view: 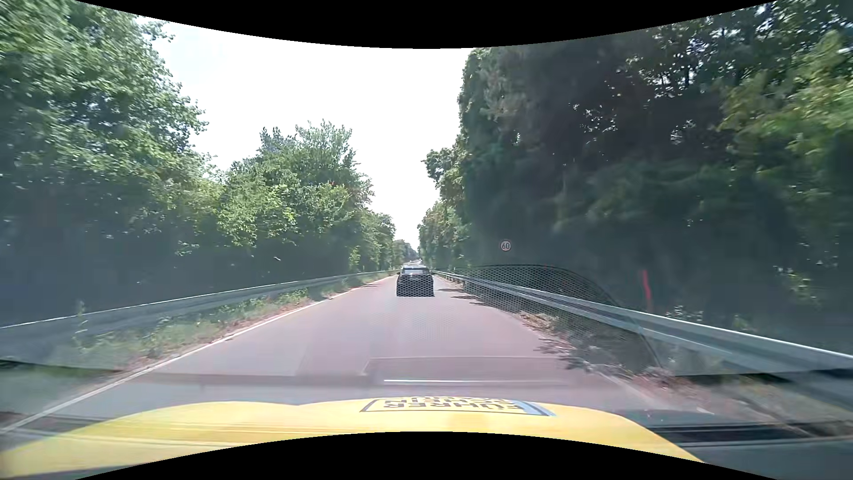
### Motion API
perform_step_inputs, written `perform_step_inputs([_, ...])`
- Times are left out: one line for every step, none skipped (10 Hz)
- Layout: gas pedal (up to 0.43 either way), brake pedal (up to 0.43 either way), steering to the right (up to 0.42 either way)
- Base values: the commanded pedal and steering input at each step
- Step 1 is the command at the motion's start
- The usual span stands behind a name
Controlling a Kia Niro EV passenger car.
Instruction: Follow the waypoints while adhering to traffic rules and regulations
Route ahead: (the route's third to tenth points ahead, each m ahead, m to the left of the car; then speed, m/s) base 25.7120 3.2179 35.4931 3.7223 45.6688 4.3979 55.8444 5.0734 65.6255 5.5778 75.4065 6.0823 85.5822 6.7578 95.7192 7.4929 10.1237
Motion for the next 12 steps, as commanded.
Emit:
perform_step_inputs([0.268,0.0,-0.031])
perform_step_inputs([0.287,0.0,-0.018])
perform_step_inputs([0.287,0.0,-0.013])
perform_step_inputs([0.287,0.0,-0.013])
perform_step_inputs([0.299,0.0,-0.014])
perform_step_inputs([0.299,0.0,-0.013])
perform_step_inputs([0.299,0.0,-0.013])
perform_step_inputs([0.299,0.0,-0.014])
perform_step_inputs([0.299,0.0,-0.013])
perform_step_inputs([0.299,0.0,-0.013])
perform_step_inputs([0.299,0.0,-0.013])
perform_step_inputs([0.299,0.0,-0.013])
